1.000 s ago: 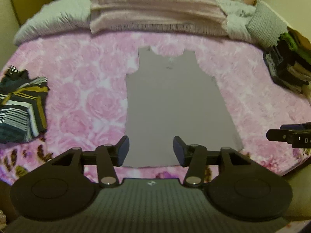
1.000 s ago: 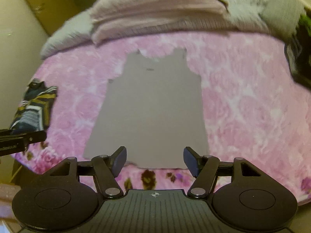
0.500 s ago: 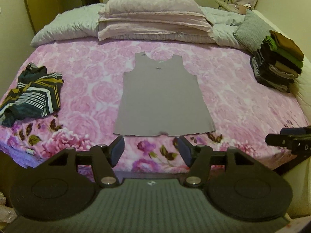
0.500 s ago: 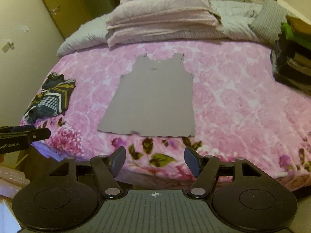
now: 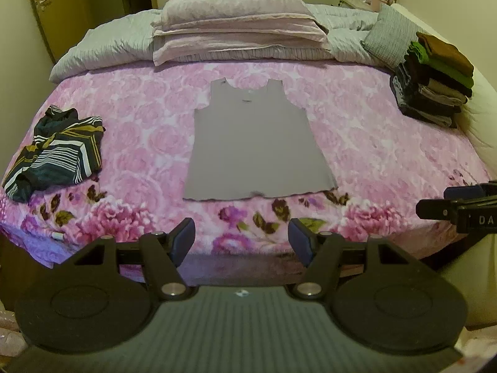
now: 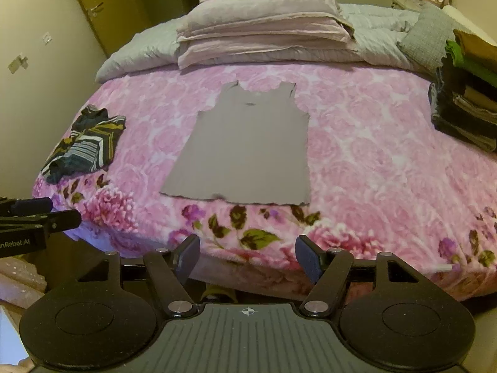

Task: Fold clothes
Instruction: 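Release the grey top and pull both grippers back from it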

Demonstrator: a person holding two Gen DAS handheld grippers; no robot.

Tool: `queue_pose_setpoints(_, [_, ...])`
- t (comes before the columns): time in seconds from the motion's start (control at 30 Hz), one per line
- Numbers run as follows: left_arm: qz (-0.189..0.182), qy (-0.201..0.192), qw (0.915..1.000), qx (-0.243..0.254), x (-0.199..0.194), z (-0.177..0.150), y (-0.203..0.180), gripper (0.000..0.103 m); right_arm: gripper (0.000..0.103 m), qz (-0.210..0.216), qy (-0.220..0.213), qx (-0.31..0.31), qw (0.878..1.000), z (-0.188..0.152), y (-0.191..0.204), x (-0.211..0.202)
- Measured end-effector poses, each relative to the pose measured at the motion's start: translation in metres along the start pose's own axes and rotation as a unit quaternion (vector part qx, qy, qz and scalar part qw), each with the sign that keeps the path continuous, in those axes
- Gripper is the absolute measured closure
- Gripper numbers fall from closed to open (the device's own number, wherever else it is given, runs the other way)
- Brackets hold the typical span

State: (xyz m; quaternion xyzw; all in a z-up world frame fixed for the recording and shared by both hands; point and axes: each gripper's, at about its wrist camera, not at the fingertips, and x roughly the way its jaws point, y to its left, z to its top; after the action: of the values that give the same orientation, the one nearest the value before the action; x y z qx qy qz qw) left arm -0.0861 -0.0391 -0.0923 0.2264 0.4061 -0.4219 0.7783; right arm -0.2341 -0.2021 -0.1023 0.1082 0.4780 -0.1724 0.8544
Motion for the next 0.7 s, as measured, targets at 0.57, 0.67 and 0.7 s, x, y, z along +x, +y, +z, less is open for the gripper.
queue_pose_setpoints(0.57, [-0.003, -0.003, 1.0, 0.005, -0.009, -0.009, -0.012, 0.04, 0.038, -0.003, -0.002, 0.012, 1.0, -0.014, -0.006, -0.01])
queue_pose_setpoints(0.67, [-0.002, -0.005, 1.0, 0.007, -0.01, -0.008, -0.015, 0.04, 0.038, -0.004, -0.006, 0.015, 1.0, -0.014, -0.006, -0.012])
queue_pose_setpoints(0.7, [-0.002, -0.006, 1.0, 0.007, -0.01, -0.008, -0.015, 0.04, 0.038, -0.003, -0.006, 0.015, 1.0, -0.014, -0.007, -0.012])
